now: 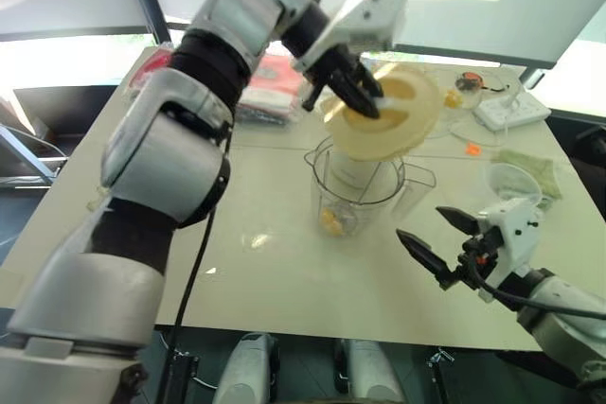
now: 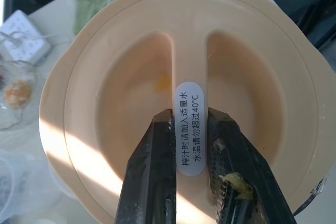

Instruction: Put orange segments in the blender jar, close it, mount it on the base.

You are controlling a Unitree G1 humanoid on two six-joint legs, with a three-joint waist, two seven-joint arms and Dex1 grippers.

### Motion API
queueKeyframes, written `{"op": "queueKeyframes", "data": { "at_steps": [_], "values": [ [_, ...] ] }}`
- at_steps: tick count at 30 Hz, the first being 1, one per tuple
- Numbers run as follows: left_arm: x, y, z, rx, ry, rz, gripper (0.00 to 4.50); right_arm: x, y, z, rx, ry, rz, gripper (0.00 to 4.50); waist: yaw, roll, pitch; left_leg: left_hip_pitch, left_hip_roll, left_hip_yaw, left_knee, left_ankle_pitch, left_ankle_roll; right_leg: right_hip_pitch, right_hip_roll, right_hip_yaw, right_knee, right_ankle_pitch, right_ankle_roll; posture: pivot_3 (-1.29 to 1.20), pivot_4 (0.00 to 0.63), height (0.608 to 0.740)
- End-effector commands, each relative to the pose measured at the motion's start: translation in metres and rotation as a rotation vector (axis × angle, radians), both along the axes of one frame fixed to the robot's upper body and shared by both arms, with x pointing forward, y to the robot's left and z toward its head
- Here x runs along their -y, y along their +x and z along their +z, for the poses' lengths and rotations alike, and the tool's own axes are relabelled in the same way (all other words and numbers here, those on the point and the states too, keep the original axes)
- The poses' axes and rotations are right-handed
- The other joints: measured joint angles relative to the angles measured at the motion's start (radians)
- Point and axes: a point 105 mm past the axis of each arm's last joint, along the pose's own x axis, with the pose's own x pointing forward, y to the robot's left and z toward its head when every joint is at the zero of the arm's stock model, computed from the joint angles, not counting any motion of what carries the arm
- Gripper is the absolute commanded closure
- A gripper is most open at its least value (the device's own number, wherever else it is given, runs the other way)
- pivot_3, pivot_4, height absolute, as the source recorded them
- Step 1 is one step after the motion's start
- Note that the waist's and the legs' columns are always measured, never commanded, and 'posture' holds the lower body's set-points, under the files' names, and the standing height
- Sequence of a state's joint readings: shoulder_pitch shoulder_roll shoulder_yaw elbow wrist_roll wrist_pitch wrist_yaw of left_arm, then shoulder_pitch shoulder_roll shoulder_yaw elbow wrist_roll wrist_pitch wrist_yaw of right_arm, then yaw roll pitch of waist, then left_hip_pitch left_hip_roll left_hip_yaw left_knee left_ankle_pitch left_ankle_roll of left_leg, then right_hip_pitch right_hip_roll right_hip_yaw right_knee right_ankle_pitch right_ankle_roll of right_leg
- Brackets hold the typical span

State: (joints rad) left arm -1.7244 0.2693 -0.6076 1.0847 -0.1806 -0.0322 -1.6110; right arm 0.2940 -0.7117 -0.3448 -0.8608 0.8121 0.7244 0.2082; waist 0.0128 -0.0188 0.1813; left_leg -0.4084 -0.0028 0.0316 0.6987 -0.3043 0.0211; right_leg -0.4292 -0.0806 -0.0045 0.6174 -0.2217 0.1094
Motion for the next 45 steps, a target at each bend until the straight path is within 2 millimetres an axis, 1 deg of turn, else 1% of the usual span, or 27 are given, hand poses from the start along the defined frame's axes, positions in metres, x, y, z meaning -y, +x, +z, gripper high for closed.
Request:
{"op": "queueKeyframes", "data": {
  "at_steps": [1, 4, 9, 15, 19, 24, 27, 30, 36, 39, 42, 44, 45],
  "values": [
    [0.007, -0.005, -0.008, 0.013, 0.055, -0.048, 4.26, -0.003, 0.005, 0.004, 0.053, 0.004, -0.021, 0.0, 0.0, 0.0, 0.0, 0.0, 0.0, 0.0, 0.0, 0.0, 0.0, 0.0, 0.0, 0.0, 0.0, 0.0, 0.0, 0.0, 0.15, 0.74],
    [0.008, -0.004, -0.018, 0.021, 0.104, -0.058, 4.26, -0.004, 0.009, 0.001, 0.062, -0.001, -0.041, 0.0, 0.0, 0.0, 0.0, -0.001, 0.0, 0.0, 0.0, 0.0, 0.0, 0.0, 0.0, 0.0, -0.001, 0.0, 0.0, 0.0, 0.15, 0.74],
    [0.006, -0.005, -0.027, 0.038, 0.182, -0.073, 4.26, -0.003, 0.016, -0.002, 0.083, -0.006, -0.082, 0.0, 0.0, 0.0, 0.0, -0.001, 0.0, 0.0, 0.0, 0.0, 0.0, 0.0, 0.0, 0.0, -0.001, 0.0, 0.0, 0.0, 0.15, 0.74],
    [0.001, -0.001, -0.047, 0.045, 0.281, -0.078, 4.26, -0.002, 0.021, -0.006, 0.099, -0.015, -0.121, 0.0, 0.0, 0.0, 0.0, -0.001, 0.0, 0.0, 0.0, 0.0, 0.0, 0.0, 0.0, 0.0, -0.001, 0.0, 0.0, 0.0, 0.15, 0.74],
    [0.002, 0.0, -0.053, 0.031, 0.29, -0.071, 4.26, -0.003, 0.023, -0.008, 0.107, -0.006, -0.136, 0.0, 0.0, 0.0, 0.0, 0.0, 0.0, 0.0, 0.0, 0.0, 0.0, 0.0, 0.0, 0.0, -0.001, 0.0, -0.001, 0.0, 0.15, 0.74],
    [0.002, -0.006, -0.058, -0.032, 0.296, -0.076, 4.26, -0.011, 0.022, -0.006, 0.125, -0.004, -0.132, 0.0, 0.0, 0.001, -0.001, 0.0, 0.0, 0.0, 0.001, 0.0, 0.0, 0.001, 0.0, 0.0, -0.001, 0.0, -0.001, 0.0, 0.15, 0.74],
    [-0.003, -0.007, -0.066, -0.072, 0.335, -0.057, 4.26, -0.017, 0.023, -0.007, 0.134, -0.027, -0.128, 0.0, 0.0, 0.002, -0.001, 0.0, 0.0, 0.0, 0.001, 0.0, 0.0, 0.001, 0.0, 0.0, -0.001, 0.0, -0.001, 0.0, 0.15, 0.74],
    [-0.01, -0.004, -0.076, -0.07, 0.39, -0.052, 4.26, -0.02, 0.026, -0.009, 0.146, -0.04, -0.144, 0.0, 0.0, 0.002, -0.002, 0.0, 0.0, 0.0, 0.001, 0.0, 0.0, 0.001, 0.0, 0.0, -0.001, 0.0, -0.001, 0.0, 0.15, 0.74],
    [-0.01, -0.006, -0.086, -0.107, 0.411, -0.049, 4.26, -0.021, 0.036, -0.007, 0.195, -0.038, -0.203, 0.0, -0.004, 0.003, -0.005, 0.001, 0.0, 0.0, 0.001, 0.0, 0.0, 0.001, 0.0, 0.0, 0.0, 0.0, -0.001, 0.0, 0.15, 0.74],
    [-0.009, -0.008, -0.09, -0.122, 0.414, -0.056, 4.26, -0.019, 0.041, -0.009, 0.203, -0.056, -0.237, 0.0, -0.004, 0.005, -0.009, 0.002, 0.0, 0.0, 0.001, 0.0, 0.0, 0.001, 0.001, 0.0, 0.0, 0.0, -0.001, 0.0, 0.15, 0.74],
    [-0.008, -0.009, -0.093, -0.136, 0.403, -0.065, 4.26, -0.013, 0.048, -0.01, 0.218, -0.065, -0.296, 0.0, -0.003, 0.005, -0.01, 0.002, 0.0, 0.0, 0.001, 0.0, 0.0, 0.001, 0.001, 0.0, 0.0, 0.0, -0.001, 0.0, 0.15, 0.74],
    [-0.007, -0.01, -0.093, -0.143, 0.398, -0.068, 4.26, -0.014, 0.05, -0.012, 0.219, -0.051, -0.3, 0.0, -0.003, 0.005, -0.01, 0.001, 0.0, 0.0, 0.001, 0.0, 0.0, 0.001, 0.001, 0.0, 0.0, 0.0, -0.001, 0.0, 0.15, 0.74],
    [-0.007, -0.01, -0.094, -0.145, 0.399, -0.069, 4.26, -0.014, 0.052, -0.014, 0.218, -0.044, -0.306, 0.26, -0.003, 0.005, -0.01, 0.001, 0.0, 0.0, 0.0, 0.0, 0.0, 0.001, 0.001, 0.0, 0.0, 0.0, -0.001, 0.0, 0.15, 0.74]
  ]
}}
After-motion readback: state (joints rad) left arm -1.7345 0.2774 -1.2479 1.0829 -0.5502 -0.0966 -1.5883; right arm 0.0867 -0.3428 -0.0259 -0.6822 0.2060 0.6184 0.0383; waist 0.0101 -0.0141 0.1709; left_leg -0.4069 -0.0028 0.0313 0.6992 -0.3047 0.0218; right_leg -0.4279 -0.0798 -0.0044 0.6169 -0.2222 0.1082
